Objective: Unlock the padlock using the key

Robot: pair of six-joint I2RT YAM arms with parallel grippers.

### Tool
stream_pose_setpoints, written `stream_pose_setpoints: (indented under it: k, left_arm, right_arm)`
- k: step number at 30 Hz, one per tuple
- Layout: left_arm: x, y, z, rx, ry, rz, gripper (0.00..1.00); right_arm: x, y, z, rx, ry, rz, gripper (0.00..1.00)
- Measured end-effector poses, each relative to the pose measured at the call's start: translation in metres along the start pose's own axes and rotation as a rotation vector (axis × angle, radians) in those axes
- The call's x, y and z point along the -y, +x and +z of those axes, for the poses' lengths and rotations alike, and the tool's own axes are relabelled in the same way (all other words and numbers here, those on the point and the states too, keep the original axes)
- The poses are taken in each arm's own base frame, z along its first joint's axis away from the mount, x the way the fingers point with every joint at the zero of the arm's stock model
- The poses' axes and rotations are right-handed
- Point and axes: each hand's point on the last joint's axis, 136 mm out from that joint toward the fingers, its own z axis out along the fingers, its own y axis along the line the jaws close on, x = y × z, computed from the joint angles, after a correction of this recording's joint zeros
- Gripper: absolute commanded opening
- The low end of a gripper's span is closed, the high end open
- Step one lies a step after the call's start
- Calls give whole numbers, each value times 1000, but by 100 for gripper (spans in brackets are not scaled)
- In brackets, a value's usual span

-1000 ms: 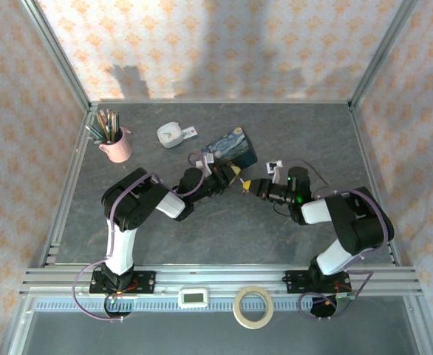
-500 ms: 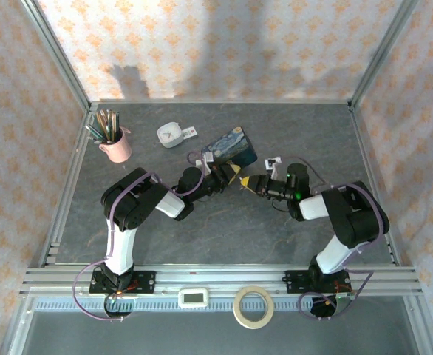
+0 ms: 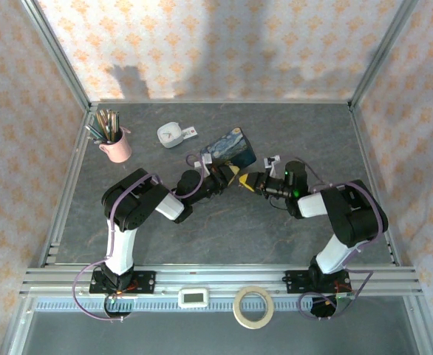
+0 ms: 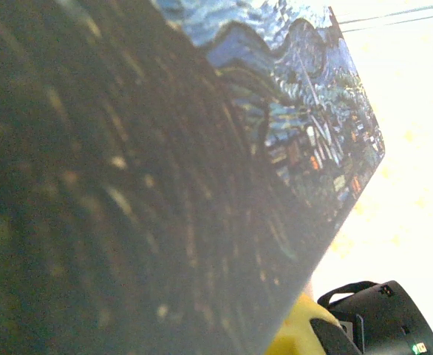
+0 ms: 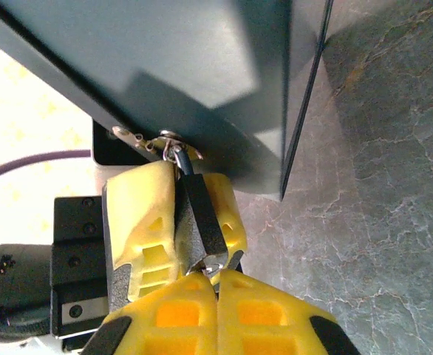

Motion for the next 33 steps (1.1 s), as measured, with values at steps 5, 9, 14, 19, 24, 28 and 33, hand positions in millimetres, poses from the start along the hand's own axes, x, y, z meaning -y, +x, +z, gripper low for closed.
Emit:
stream_pose_setpoints:
  k: [5,9,14,19,24,28,33]
  left_arm:
    - [0,3,1,6,-1,1,0]
    - [2,1,1,21,-8,1,0]
    - [2,2,1,35,-30,4,0]
    - [5,0,9,46,-44,18,0]
    - [7,-3,13,57,-47,21,0]
    - [7,-5,13,67,-48,21,0]
    - [7,-5,13,68,-47,18,0]
  right_arm:
    - [1,-1,-3,44,-8,38,1]
    - [0,-2,-4,53,-12,41,7]
    - [2,-10,-8,101,22,26,27]
    - [5,-20,-21,180,101,-20,41]
    - [4,-19,-28,201,137,-72,41]
    - [9,-13,-30,188,145,-76,34]
    - [0,-4,-23,154,115,-111,27]
